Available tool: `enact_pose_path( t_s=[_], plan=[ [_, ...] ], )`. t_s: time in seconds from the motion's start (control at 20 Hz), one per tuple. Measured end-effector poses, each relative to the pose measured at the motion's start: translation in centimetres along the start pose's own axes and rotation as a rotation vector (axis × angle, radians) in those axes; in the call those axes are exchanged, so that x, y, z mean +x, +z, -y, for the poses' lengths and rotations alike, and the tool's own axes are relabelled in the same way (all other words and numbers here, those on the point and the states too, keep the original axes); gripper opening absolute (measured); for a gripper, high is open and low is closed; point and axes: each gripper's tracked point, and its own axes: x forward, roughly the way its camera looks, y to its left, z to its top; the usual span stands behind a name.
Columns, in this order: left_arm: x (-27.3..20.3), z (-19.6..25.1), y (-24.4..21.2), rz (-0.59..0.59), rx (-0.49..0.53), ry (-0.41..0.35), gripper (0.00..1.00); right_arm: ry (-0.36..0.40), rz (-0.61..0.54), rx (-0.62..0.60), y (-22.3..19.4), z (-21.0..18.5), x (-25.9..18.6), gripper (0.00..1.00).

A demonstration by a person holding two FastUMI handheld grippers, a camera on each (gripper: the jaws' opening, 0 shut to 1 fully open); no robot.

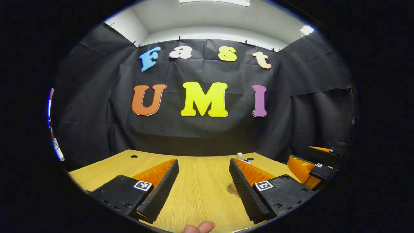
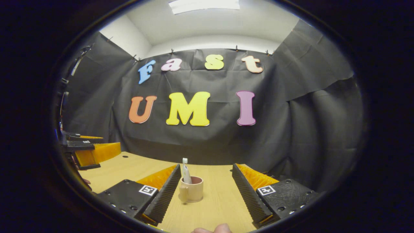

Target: Put the toothbrush and toothpaste on the desktop into the cup, then pick up the cup and place it on the coaster on the desktop.

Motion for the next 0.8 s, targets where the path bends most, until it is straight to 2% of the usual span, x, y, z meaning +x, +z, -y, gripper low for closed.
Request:
enact_pose_path(
  t_s=[0.4,0.8],
  plan=[
    [0.2,-0.6,0.2,0.014,-0.014,0.055,0.99,0.000,-0.031,0.026,-0.8,-0.5,0.9,0.96],
    [0.2,-0.4,0.4,0.018,0.001,0.046,0.99,0.015,-0.033,0.035,-0.7,-1.2,1.3,0.96]
  ],
)
